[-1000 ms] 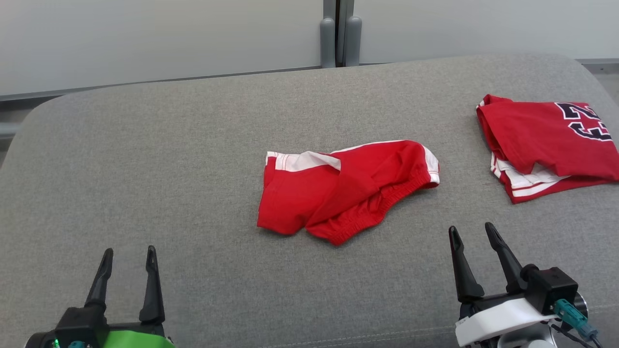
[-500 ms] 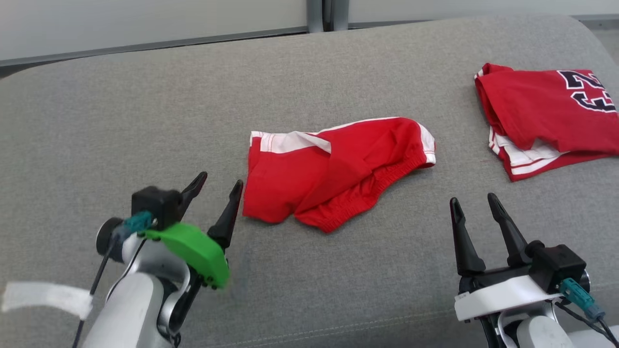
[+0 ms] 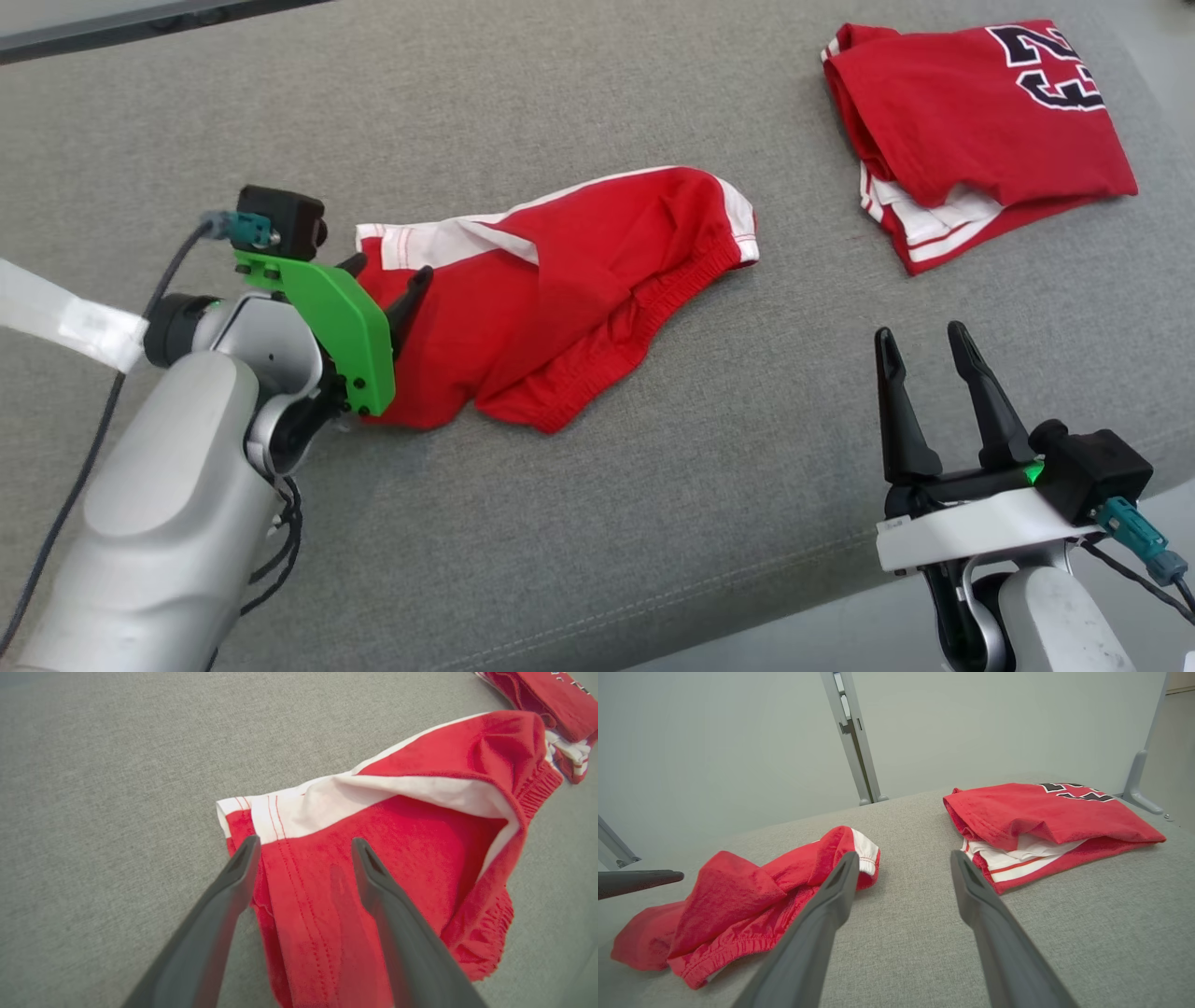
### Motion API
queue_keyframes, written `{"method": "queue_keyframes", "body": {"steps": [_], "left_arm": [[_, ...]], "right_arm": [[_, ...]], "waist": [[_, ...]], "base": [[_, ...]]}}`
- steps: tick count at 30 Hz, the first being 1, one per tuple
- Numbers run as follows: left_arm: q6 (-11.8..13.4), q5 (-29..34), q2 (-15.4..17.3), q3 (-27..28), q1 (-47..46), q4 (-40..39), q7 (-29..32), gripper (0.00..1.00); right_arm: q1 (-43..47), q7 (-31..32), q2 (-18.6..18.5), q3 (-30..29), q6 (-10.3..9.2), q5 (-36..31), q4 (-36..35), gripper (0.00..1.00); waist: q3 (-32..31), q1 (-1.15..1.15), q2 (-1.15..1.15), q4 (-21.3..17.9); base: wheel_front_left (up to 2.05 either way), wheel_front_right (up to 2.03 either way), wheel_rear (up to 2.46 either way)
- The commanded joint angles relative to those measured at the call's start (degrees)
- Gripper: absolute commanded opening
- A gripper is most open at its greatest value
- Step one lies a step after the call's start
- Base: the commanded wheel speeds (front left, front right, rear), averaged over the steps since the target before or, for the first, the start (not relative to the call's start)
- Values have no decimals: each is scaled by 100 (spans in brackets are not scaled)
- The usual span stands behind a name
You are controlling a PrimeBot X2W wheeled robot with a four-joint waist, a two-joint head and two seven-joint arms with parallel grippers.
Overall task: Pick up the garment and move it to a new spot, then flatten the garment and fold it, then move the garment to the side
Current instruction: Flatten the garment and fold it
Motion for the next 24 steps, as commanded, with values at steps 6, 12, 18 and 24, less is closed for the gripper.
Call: {"method": "queue_keyframes", "body": {"steps": [6,12,18,24], "left_arm": [[-16,-423,189,-207,-713,761,178,100],[-11,-643,175,-344,-1050,1386,111,100],[-5,-775,64,-592,-1234,1657,-61,100],[-5,-865,53,-792,-1327,1721,-220,15]], "right_arm": [[-215,-24,-2,39,-5,146,-21,100],[-252,-24,-1,2,-5,164,-32,100],[-244,-24,-3,-51,-5,121,-29,100],[-178,-24,-2,-86,-5,81,-10,100]], "waist": [[539,-1,0,-500],[616,-1,0,-542],[602,-1,0,-496],[532,-1,0,-413]], "base": [[0,0,0],[0,0,0],[0,0,0],[0,0,0]]}}
